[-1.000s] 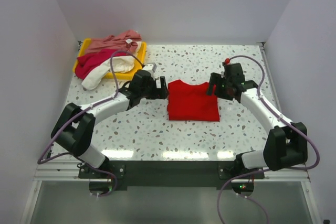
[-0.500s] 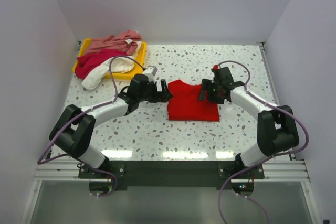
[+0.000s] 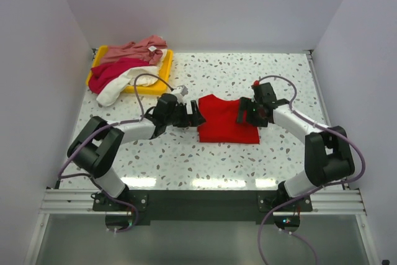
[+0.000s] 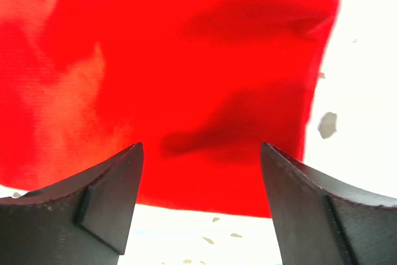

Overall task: Fold and stack the t-shirts
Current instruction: Fold the tshirt, then neatly place the folded tshirt to the corner

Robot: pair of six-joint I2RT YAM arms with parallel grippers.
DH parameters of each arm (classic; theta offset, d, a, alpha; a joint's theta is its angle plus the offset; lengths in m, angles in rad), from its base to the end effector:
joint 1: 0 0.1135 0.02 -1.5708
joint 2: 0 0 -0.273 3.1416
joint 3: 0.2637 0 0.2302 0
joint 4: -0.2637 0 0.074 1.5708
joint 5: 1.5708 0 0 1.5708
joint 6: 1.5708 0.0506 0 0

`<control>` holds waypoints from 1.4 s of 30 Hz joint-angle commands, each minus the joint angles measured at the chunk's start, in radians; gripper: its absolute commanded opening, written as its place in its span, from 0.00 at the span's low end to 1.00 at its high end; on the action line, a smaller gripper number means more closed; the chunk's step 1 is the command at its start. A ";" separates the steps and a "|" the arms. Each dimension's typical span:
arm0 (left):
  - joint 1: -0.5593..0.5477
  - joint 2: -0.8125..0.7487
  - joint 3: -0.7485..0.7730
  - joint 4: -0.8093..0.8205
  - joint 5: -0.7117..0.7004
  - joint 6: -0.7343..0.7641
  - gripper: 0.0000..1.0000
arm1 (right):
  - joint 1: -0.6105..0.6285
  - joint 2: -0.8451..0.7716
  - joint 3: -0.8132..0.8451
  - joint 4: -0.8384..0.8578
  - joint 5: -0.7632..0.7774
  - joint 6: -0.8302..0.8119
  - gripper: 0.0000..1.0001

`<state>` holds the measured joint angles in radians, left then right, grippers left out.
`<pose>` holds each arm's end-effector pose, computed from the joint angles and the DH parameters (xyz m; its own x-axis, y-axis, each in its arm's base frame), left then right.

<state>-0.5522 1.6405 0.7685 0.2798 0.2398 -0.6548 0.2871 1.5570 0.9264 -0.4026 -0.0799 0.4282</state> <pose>0.2747 -0.1834 0.1855 -0.7894 -0.2084 -0.5774 0.2478 0.7523 -0.6105 0.2816 0.0874 0.1970 -0.8829 0.1709 -0.4374 0.0496 0.9602 0.2750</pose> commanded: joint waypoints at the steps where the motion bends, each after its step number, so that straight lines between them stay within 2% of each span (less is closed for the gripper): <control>1: 0.000 0.042 0.028 0.071 0.012 -0.014 1.00 | -0.028 -0.086 0.048 -0.059 0.071 -0.019 0.80; 3: 0.000 0.074 0.044 0.071 0.013 -0.016 1.00 | -0.064 -0.089 0.054 -0.070 0.077 -0.031 0.85; 6: 0.000 0.107 0.060 0.065 0.003 -0.013 1.00 | -0.115 -0.077 0.043 -0.068 0.051 -0.048 0.88; 8: 0.000 0.130 0.081 0.050 -0.005 -0.005 0.96 | -0.140 -0.049 0.023 -0.028 -0.027 -0.062 0.89; 13: -0.002 0.159 0.101 0.033 -0.014 0.004 0.78 | -0.164 0.014 -0.009 0.034 -0.125 -0.059 0.90; 15: -0.003 0.162 0.104 0.025 -0.023 0.007 0.74 | -0.167 0.034 -0.015 0.056 -0.155 -0.055 0.90; 21: -0.020 0.188 0.138 -0.027 -0.043 0.012 0.58 | -0.181 0.070 -0.043 0.074 -0.153 -0.040 0.90; 24: -0.048 0.190 0.167 -0.077 -0.097 0.029 0.51 | -0.187 0.101 -0.063 0.094 -0.176 -0.023 0.90; 33: -0.083 0.245 0.189 -0.096 -0.122 0.021 0.21 | -0.183 0.153 -0.113 0.212 -0.322 0.012 0.90; 42: -0.110 0.303 0.233 -0.079 -0.112 0.001 0.13 | -0.079 0.156 -0.118 0.248 -0.307 0.040 0.89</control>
<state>-0.6418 1.9011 0.9840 0.2199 0.1429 -0.6456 0.1558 1.6581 0.8532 -0.1032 -0.3843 0.4442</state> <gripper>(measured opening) 0.140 0.895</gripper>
